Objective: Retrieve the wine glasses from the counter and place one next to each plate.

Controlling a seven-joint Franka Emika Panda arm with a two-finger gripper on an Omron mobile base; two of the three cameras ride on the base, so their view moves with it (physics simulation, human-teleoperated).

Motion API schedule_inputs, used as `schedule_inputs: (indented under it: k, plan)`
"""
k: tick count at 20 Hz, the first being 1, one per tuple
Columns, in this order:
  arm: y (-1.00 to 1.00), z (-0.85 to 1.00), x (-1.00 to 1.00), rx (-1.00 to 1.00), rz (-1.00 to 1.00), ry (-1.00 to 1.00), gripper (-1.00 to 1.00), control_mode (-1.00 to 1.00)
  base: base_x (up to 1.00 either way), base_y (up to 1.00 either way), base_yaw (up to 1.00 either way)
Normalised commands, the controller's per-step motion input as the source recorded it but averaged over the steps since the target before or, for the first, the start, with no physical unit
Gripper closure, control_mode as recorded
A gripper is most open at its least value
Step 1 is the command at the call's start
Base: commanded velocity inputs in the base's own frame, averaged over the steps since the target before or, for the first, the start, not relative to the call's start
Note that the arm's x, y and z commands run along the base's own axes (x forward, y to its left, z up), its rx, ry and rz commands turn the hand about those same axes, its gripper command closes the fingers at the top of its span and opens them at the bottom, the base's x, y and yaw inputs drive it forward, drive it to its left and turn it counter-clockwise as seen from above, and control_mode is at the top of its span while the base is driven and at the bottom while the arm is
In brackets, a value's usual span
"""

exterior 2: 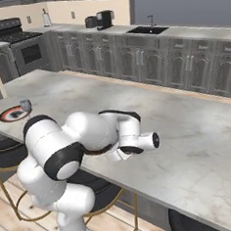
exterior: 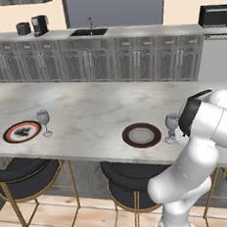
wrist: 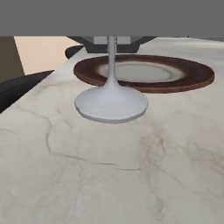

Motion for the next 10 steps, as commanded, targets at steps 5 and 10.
schedule_inputs:
  k: [5,10]
  plan:
    - [-0.08,-0.24,0.11,0.00,0.01,0.00,1.00,-1.00,0.00,0.00,0.00]
    - [-0.13,-0.23,0.09,0.00,0.01,-0.01,1.00,-1.00,0.00,0.00,0.00]
